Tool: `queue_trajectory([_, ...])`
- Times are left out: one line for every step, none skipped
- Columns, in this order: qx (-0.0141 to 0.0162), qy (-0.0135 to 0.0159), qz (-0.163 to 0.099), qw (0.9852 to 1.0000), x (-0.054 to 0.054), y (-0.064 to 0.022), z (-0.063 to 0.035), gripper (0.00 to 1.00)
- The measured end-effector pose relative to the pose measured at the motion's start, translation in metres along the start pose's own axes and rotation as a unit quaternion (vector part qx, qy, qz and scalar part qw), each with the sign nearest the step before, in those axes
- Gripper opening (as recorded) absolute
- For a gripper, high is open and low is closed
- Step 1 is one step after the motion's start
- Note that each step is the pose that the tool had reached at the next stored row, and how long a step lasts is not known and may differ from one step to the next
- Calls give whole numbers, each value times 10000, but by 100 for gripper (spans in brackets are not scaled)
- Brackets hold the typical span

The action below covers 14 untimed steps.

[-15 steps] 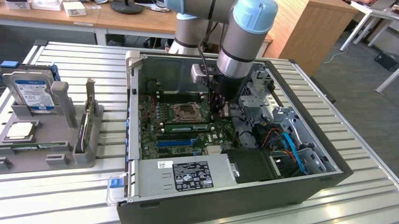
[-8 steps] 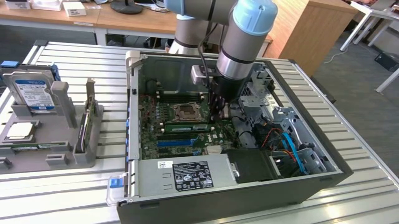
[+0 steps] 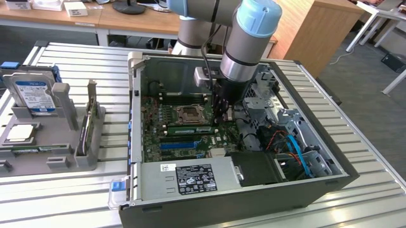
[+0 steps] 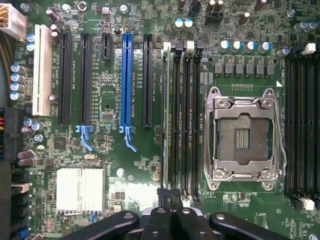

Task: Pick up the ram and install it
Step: 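Press down the ram until it locks into place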

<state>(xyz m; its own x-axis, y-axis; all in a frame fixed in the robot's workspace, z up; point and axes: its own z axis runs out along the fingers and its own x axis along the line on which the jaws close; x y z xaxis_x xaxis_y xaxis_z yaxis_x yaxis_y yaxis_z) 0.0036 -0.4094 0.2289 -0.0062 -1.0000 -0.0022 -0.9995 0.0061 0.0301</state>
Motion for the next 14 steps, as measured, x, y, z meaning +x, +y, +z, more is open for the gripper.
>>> queue_trajectory([0,1,0,10000,0,0,0,11])
queue_trajectory([0,1,0,10000,0,0,0,11])
queue_trajectory([0,1,0,10000,0,0,0,11])
queue_trajectory([0,1,0,10000,0,0,0,11])
queue_trajectory([0,1,0,10000,0,0,0,11])
queue_trajectory([-1,2,0,10000,1,0,1,11])
queue_trajectory([0,0,0,10000,0,-1,12,11])
queue_trajectory([0,0,0,10000,0,-1,22,11])
queue_trajectory([0,1,0,10000,1,-1,22,11])
queue_trajectory([0,1,0,10000,1,0,22,11])
queue_trajectory([0,1,0,10000,1,-1,22,11])
queue_trajectory([0,1,0,10000,1,-1,22,11])
queue_trajectory([0,1,0,10000,1,-1,22,11])
queue_trajectory([0,2,0,10000,1,-1,22,11])
